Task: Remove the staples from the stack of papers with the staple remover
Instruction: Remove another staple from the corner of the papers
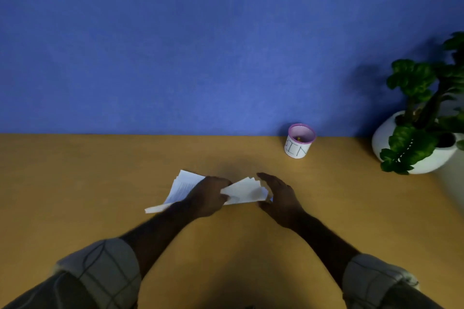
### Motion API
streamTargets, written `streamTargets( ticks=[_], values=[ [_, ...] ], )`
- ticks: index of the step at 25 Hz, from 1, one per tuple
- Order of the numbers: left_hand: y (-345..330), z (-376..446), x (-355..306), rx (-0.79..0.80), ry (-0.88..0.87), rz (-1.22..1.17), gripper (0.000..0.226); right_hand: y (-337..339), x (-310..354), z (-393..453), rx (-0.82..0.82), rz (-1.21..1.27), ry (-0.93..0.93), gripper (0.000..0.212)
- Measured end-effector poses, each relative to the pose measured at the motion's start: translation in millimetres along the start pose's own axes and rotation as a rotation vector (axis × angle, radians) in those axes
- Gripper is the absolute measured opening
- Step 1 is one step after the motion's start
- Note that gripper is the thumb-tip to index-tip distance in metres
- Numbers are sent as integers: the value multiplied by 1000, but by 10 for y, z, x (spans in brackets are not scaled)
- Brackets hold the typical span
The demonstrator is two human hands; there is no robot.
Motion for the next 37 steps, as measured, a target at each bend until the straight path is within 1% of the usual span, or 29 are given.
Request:
streamTargets(
  ticks=[1, 3, 5, 8, 10, 12, 14, 16, 18, 20, 21, 24, 25, 27, 29, 30, 32, 35, 36, 37],
  values=[
    [126, -25, -30, 6, -22, -33, 26, 20, 55, 14, 6, 91, 0, 61],
    [390, -91, -99, -7, -49, -105, 21, 64, 158, 26, 17, 189, 19, 43],
    [663, -168, -131, 11, -55, -146, 18, 96, 257, 21, 27, 267, 99, 29],
    [1094, -289, -137, 37, -92, -251, 18, 136, 428, 3, 32, 444, 170, 19],
    [1380, -356, -146, -24, -77, -277, 21, 133, 536, 17, 40, 639, 182, 18],
    [1644, -392, -185, -71, -48, -196, 24, 109, 649, 37, 54, 842, 198, 19],
    [1860, -396, -260, -36, -58, -107, 21, 73, 758, 52, 128, 1036, 236, 23],
    [2006, -358, -328, 21, -50, -50, 21, 16, 830, 48, 260, 1212, 276, 31],
    [2032, -249, -374, 55, 9, 77, 22, -45, 824, 45, 350, 1309, 272, 37],
    [1892, -104, -375, 80, 105, 217, 28, -127, 725, 53, 360, 1314, 224, 37],
    [1761, -30, -333, 85, 147, 235, 31, -179, 646, 57, 343, 1297, 187, 34],
    [1257, 128, -90, 77, 213, 123, 38, -355, 334, 54, 265, 1211, 65, 28],
    [1068, 158, -5, 77, 231, 88, 44, -426, 219, 46, 229, 1186, 18, 27],
    [671, 184, 130, 113, 276, 126, 55, -567, 19, 27, 110, 1115, -103, 23],
    [276, 189, 184, 145, 257, 179, 59, -677, -124, 1, -27, 1005, -268, 11],
    [94, 186, 188, 144, 232, 170, 59, -734, -166, -10, -65, 978, -342, 9],
    [-237, 170, 173, 102, 198, 121, 66, -834, -201, -22, -55, 940, -428, 16],
    [-688, 152, 113, 1, 222, 33, 77, -874, -190, -60, 41, 780, -466, 23],
    [-822, 142, 103, -3, 238, 20, 80, -843, -177, -73, 76, 697, -457, 24],
    [-944, 129, 107, 9, 249, 26, 83, -782, -168, -84, 88, 556, -447, 27]
  ],
)
Point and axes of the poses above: each hand's wrist, its own z-axis towards the middle knuckle, its own y-axis out of the back of the hand, x = y × z, the point moved 2 cm from there along z, towards the middle knuckle, and after that the axes turned 15 degrees about x, right-handed, at the moved point
